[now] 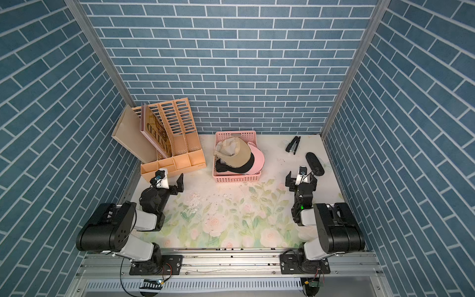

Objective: Turn the baseball cap inside out
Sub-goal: Pick up the baseball cap from the basket.

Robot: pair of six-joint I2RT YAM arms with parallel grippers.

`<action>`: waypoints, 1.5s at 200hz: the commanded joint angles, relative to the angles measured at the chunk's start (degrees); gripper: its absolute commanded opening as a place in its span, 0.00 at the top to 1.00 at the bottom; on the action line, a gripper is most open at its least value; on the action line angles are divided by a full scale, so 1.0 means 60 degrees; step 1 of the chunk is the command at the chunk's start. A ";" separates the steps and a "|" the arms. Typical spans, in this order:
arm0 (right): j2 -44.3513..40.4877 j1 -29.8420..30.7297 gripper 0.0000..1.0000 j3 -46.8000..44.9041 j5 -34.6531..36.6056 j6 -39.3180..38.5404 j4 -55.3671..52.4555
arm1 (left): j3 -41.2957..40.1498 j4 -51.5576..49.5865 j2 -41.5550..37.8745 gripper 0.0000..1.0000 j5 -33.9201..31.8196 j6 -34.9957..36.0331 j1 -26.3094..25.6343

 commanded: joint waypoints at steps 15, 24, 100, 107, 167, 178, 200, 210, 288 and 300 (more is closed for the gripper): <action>0.0044 -0.0043 0.00 0.0132 -0.0045 -0.0032 0.0069 | 0.0085 0.0060 0.0067 0.00 -0.0056 -0.0054 -0.0019; 0.0050 -0.0046 0.00 0.0133 -0.0044 -0.0032 0.0069 | 0.0090 0.0060 0.0068 0.00 -0.0055 -0.0054 -0.0019; 0.0081 -0.0091 0.00 0.0230 -0.0146 0.0019 -0.0084 | 0.0260 -0.0255 0.0079 0.00 -0.1023 -0.0376 -0.0027; 0.0090 -0.0132 0.00 0.0268 -0.0199 0.0052 -0.0151 | 0.0254 -0.0245 0.0082 0.00 -0.1022 -0.0377 -0.0034; 0.0871 -0.0113 0.00 0.4449 -0.0530 -0.0214 -0.6325 | 0.0822 -0.1616 -0.0350 0.03 -0.1355 -0.0359 -0.0136; 0.0358 0.0104 0.00 0.4774 -0.0344 -0.0033 -0.6830 | 0.2203 -0.4331 -0.0864 0.02 -0.1776 -0.0493 -0.0159; -0.0392 0.0651 0.00 0.6037 -0.0660 0.0753 -0.8254 | 0.4347 -0.7715 -0.1320 0.00 -0.2932 -0.0576 -0.0574; -0.0325 0.0947 0.00 0.6876 -0.0983 0.1139 -0.9041 | 0.5028 -0.8645 -0.1540 0.00 -0.4373 -0.0345 -0.1194; 0.3447 0.2527 0.14 1.2344 -0.3638 0.2248 -1.2034 | 0.9664 -1.3239 -0.0352 0.00 -0.6200 0.1083 -0.3213; 0.4097 0.2634 0.20 1.2867 -0.4042 0.2446 -1.2166 | 0.9780 -1.3390 -0.0308 0.00 -0.5767 0.0914 -0.3305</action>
